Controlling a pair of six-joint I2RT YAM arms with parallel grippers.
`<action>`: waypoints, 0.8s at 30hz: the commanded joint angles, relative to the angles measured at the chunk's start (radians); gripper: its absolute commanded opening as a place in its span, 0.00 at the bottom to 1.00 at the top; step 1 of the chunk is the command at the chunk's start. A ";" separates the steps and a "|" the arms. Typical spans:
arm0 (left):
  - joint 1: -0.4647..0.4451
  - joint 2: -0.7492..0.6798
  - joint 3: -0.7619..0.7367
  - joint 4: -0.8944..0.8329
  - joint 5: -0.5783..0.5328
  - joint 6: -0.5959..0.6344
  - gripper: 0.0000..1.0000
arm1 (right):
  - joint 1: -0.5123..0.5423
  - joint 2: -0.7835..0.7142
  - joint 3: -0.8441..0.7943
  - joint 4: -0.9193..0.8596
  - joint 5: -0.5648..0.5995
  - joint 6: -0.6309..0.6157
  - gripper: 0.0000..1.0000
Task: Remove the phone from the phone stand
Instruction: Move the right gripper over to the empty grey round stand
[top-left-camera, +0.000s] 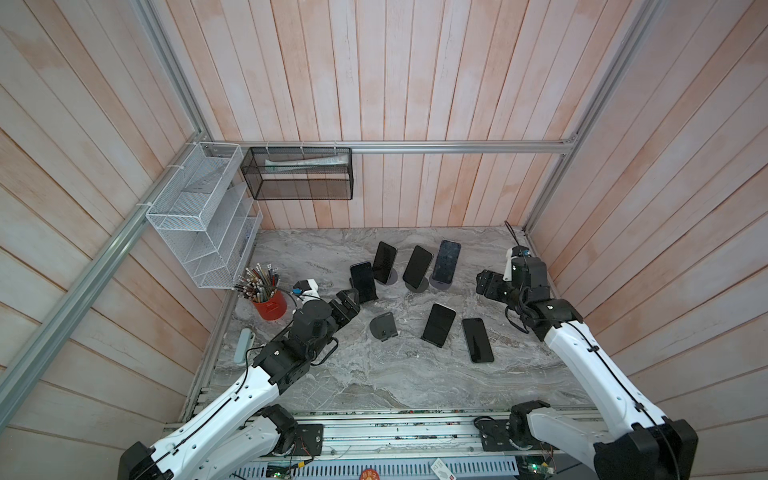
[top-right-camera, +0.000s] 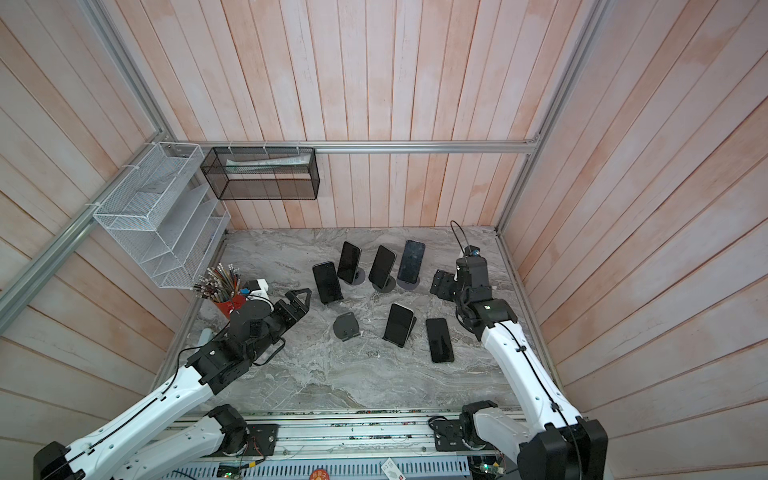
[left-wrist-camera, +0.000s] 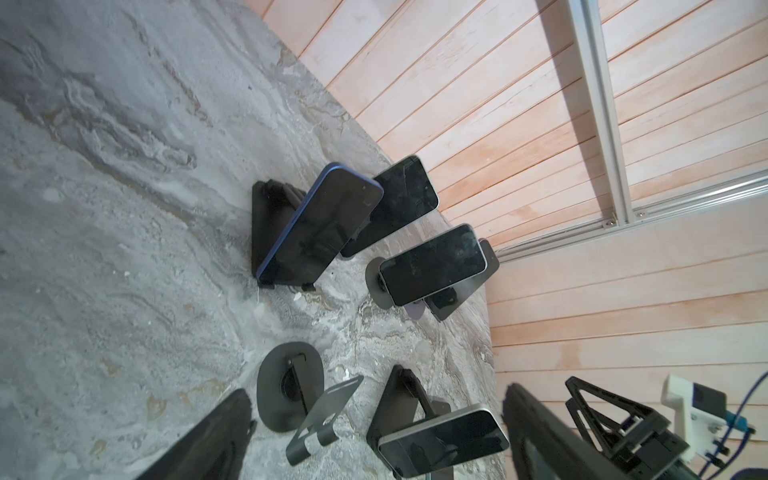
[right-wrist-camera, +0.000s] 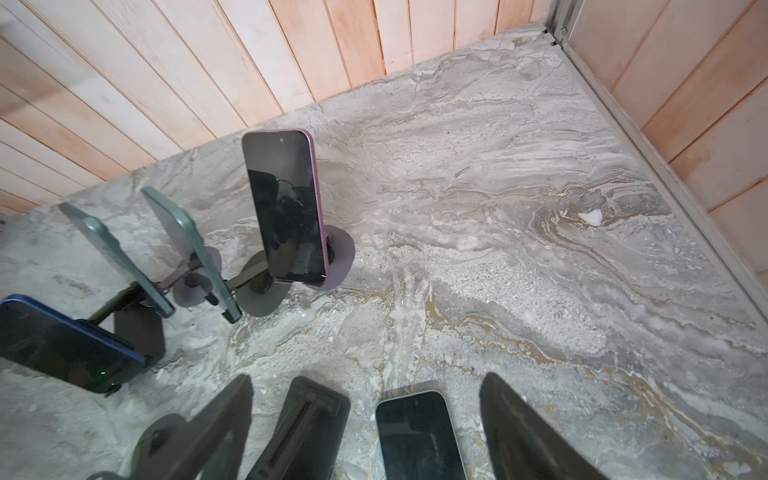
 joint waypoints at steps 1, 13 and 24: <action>0.000 -0.035 -0.084 -0.003 0.126 -0.094 0.95 | 0.048 -0.093 -0.056 -0.067 -0.094 0.076 0.79; -0.138 0.107 -0.072 0.096 0.147 0.054 0.88 | 0.221 -0.292 -0.173 -0.192 -0.043 0.238 0.66; -0.240 0.451 0.187 -0.135 -0.129 0.029 0.95 | 0.231 -0.253 -0.130 -0.188 0.001 0.141 0.84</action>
